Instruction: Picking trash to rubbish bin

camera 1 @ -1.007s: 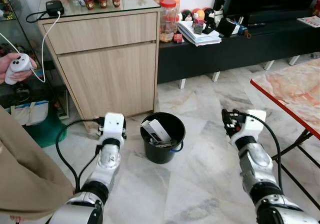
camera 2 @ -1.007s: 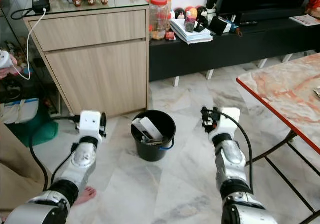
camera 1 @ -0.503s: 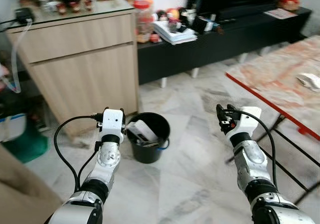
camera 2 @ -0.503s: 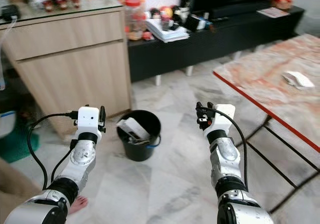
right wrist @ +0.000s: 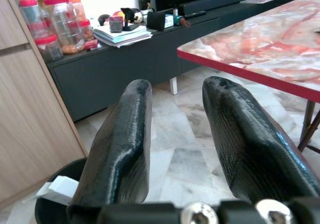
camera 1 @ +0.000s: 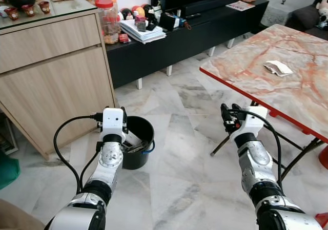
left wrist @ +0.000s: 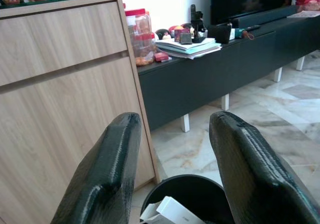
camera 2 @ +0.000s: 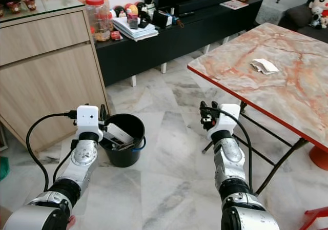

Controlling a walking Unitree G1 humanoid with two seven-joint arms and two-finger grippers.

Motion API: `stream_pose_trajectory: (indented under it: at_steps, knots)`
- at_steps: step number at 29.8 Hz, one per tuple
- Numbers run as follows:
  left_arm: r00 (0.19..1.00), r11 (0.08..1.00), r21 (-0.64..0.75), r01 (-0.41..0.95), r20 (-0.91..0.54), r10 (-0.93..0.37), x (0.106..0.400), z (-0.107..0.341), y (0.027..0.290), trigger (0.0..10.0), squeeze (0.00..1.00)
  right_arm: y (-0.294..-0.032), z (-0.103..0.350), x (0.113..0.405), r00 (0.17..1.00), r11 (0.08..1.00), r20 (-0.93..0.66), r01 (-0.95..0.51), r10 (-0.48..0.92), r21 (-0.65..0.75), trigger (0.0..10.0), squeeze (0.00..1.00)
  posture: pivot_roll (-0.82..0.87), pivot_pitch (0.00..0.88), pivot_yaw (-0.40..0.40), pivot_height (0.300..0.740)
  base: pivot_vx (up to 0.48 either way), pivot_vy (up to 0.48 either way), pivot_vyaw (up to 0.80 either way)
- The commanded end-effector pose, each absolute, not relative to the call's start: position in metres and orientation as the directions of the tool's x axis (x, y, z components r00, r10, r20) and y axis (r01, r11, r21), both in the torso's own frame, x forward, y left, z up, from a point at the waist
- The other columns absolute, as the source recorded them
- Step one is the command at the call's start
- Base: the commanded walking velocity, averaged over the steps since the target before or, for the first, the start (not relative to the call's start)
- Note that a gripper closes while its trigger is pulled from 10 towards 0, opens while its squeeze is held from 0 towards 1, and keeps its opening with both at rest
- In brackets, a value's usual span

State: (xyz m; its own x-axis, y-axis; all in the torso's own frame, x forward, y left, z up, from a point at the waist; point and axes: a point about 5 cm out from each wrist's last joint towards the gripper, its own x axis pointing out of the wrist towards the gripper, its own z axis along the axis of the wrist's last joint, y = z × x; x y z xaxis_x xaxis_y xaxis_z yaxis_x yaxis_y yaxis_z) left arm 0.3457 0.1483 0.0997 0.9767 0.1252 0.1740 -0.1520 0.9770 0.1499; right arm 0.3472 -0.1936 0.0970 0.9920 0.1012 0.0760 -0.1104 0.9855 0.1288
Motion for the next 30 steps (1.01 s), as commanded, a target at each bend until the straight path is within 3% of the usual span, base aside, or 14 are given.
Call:
stream_pose_trajectory:
  at_steps: [1, 9, 30]
  knots:
    - [0.971, 0.972, 0.162, -0.169, 0.198, 0.135, 0.350, 0.107, 0.150, 10.0, 0.00, -0.193, 0.109, 0.353, 0.988, 0.986, 0.122, -0.114, 0.099, 0.123, 10.0, 0.00, -0.04, 0.000, -0.067, 0.740, 0.000, 0.000, -0.80]
    - [0.970, 0.971, 0.163, -0.175, 0.197, 0.142, 0.350, 0.108, 0.152, 10.0, 0.00, -0.190, 0.111, 0.354, 0.987, 0.985, 0.126, -0.114, 0.098, 0.127, 10.0, 0.00, -0.04, 0.000, -0.064, 0.740, 0.000, -0.456, -0.80]
    - [0.964, 0.972, 0.148, -0.185, 0.221, 0.150, 0.353, 0.115, 0.154, 10.0, 0.00, -0.182, 0.115, 0.356, 0.983, 0.982, 0.142, -0.136, 0.116, 0.133, 10.0, 0.00, -0.04, 0.000, -0.064, 0.740, 0.000, 0.000, -0.80]
